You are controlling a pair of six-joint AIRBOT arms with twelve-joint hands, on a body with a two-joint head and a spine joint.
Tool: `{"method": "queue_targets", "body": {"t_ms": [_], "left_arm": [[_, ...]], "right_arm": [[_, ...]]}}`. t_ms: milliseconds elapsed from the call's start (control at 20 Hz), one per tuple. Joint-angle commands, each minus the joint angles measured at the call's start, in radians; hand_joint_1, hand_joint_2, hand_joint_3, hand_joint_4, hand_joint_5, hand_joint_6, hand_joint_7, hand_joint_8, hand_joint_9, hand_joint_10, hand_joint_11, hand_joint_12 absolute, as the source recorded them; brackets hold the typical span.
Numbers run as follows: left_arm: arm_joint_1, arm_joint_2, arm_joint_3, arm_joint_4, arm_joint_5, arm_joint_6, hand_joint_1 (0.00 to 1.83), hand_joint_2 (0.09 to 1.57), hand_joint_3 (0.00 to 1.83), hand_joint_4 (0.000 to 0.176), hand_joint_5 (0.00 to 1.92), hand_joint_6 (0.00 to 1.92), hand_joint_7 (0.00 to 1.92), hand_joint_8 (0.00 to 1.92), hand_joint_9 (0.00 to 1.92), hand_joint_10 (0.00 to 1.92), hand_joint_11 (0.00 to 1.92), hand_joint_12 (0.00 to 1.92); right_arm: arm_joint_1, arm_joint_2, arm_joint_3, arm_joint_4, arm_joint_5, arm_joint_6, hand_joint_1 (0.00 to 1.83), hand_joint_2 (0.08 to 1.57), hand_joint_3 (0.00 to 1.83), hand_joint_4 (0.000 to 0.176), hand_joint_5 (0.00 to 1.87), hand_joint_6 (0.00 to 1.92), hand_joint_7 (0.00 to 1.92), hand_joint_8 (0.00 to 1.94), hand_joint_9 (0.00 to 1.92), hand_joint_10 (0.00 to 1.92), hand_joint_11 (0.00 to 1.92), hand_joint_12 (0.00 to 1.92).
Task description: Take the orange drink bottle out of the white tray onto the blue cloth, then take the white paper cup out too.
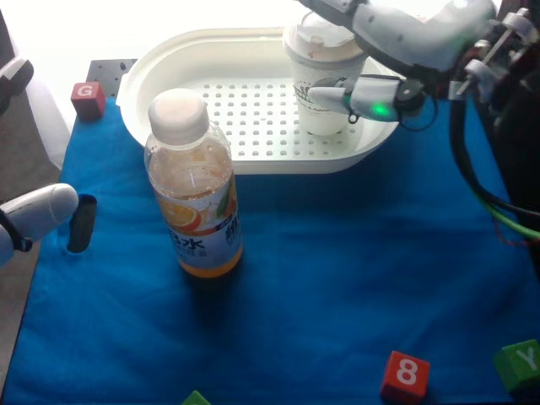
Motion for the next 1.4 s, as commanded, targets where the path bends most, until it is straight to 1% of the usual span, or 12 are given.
{"method": "queue_targets", "body": {"t_ms": [0, 350, 450, 550, 750, 800, 900, 1000, 1100, 1150, 1250, 1350], "left_arm": [[-0.004, -0.001, 0.005, 0.005, -0.128, -0.005, 0.47, 1.09, 0.0, 0.125, 0.0, 0.0, 0.0, 0.0, 0.0, 0.0, 0.0, 0.0], [-0.003, -0.004, 0.011, -0.001, -0.134, -0.01, 0.54, 1.1, 0.0, 0.13, 0.0, 0.0, 0.0, 0.0, 0.0, 0.0, 0.0, 0.0], [-0.003, -0.007, 0.017, -0.001, -0.128, -0.021, 0.59, 1.1, 0.0, 0.131, 0.0, 0.0, 0.0, 0.0, 0.0, 0.0, 0.0, 0.0], [-0.003, -0.01, 0.018, -0.001, -0.122, -0.024, 0.62, 1.08, 0.0, 0.133, 0.0, 0.0, 0.0, 0.0, 0.0, 0.0, 0.0, 0.0], [-0.002, -0.016, 0.018, -0.001, -0.121, -0.028, 0.61, 1.07, 0.0, 0.151, 0.0, 0.0, 0.0, 0.0, 0.0, 0.0, 0.0, 0.0], [-0.002, -0.016, 0.018, -0.002, -0.122, -0.028, 0.6, 1.07, 0.0, 0.133, 0.0, 0.0, 0.0, 0.0, 0.0, 0.0, 0.0, 0.0], [0.0, -0.016, 0.017, -0.005, -0.129, -0.03, 0.62, 1.07, 0.0, 0.139, 0.0, 0.0, 0.0, 0.0, 0.0, 0.0, 0.0, 0.0], [0.001, -0.016, 0.017, -0.006, -0.132, -0.033, 0.64, 1.08, 0.0, 0.15, 0.0, 0.0, 0.0, 0.0, 0.0, 0.0, 0.0, 0.0], [0.002, -0.016, 0.017, -0.007, -0.133, -0.033, 0.63, 1.08, 0.0, 0.152, 0.0, 0.0, 0.0, 0.0, 0.0, 0.0, 0.0, 0.0], [0.004, -0.016, 0.017, -0.009, -0.134, -0.033, 0.62, 1.09, 0.01, 0.141, 0.0, 0.0, 0.0, 0.0, 0.0, 0.0, 0.0, 0.0], [0.005, -0.017, 0.017, -0.011, -0.135, -0.033, 0.64, 1.11, 0.01, 0.134, 0.0, 0.0, 0.0, 0.0, 0.0, 0.0, 0.0, 0.0], [0.005, -0.017, 0.017, -0.012, -0.133, -0.034, 0.66, 1.1, 0.0, 0.145, 0.0, 0.0, 0.0, 0.0, 0.0, 0.0, 0.0, 0.0]], "right_arm": [[0.022, -0.009, 0.012, 0.005, 0.099, 0.0, 0.64, 1.16, 0.0, 0.045, 0.0, 0.0, 0.0, 0.0, 0.0, 0.0, 0.0, 0.0], [0.038, -0.11, 0.121, 0.037, 0.06, 0.0, 0.64, 1.13, 0.0, 0.017, 0.0, 0.0, 0.0, 0.0, 0.0, 0.0, 0.05, 0.03], [0.038, -0.122, 0.141, 0.048, 0.049, 0.0, 0.69, 1.09, 0.02, 0.017, 0.0, 0.0, 0.0, 0.0, 0.0, 0.0, 0.0, 0.45], [0.037, -0.122, 0.155, 0.064, 0.042, 0.0, 0.67, 1.1, 0.0, 0.018, 0.0, 0.0, 0.0, 0.0, 0.0, 0.0, 0.0, 0.06], [0.037, -0.121, 0.162, 0.102, 0.038, 0.0, 0.67, 1.12, 0.01, 0.0, 0.0, 0.0, 0.0, 0.0, 0.0, 0.0, 0.0, 0.0], [0.037, -0.121, 0.163, 0.107, 0.037, 0.0, 0.65, 1.12, 0.01, 0.0, 0.0, 0.0, 0.0, 0.0, 0.0, 0.0, 0.04, 0.02], [0.037, -0.121, 0.174, 0.109, 0.033, 0.04, 0.62, 1.15, 0.0, 0.0, 0.0, 0.0, 0.0, 0.0, 0.01, 0.0, 0.0, 0.71], [0.036, -0.121, 0.183, 0.109, 0.034, 0.08, 0.67, 1.15, 0.0, 0.0, 0.0, 0.0, 0.0, 0.0, 0.08, 0.02, 0.0, 0.9], [0.034, -0.118, 0.184, 0.108, 0.034, 0.091, 0.69, 1.18, 0.0, 0.007, 0.16, 0.04, 0.23, 0.04, 0.28, 0.34, 0.0, 1.65], [0.034, -0.115, 0.182, 0.105, 0.034, 0.095, 0.74, 1.19, 0.0, 0.0, 0.28, 0.11, 0.42, 0.15, 0.31, 0.93, 0.24, 1.78], [0.034, -0.114, 0.182, 0.091, 0.034, 0.113, 0.82, 1.19, 0.0, 0.0, 0.23, 0.59, 0.3, 0.76, 0.39, 1.6, 0.51, 1.91], [0.034, -0.11, 0.182, 0.069, 0.034, 0.133, 0.83, 1.19, 0.0, 0.0, 0.14, 0.9, 0.19, 0.94, 0.33, 1.65, 0.46, 1.92]]}}
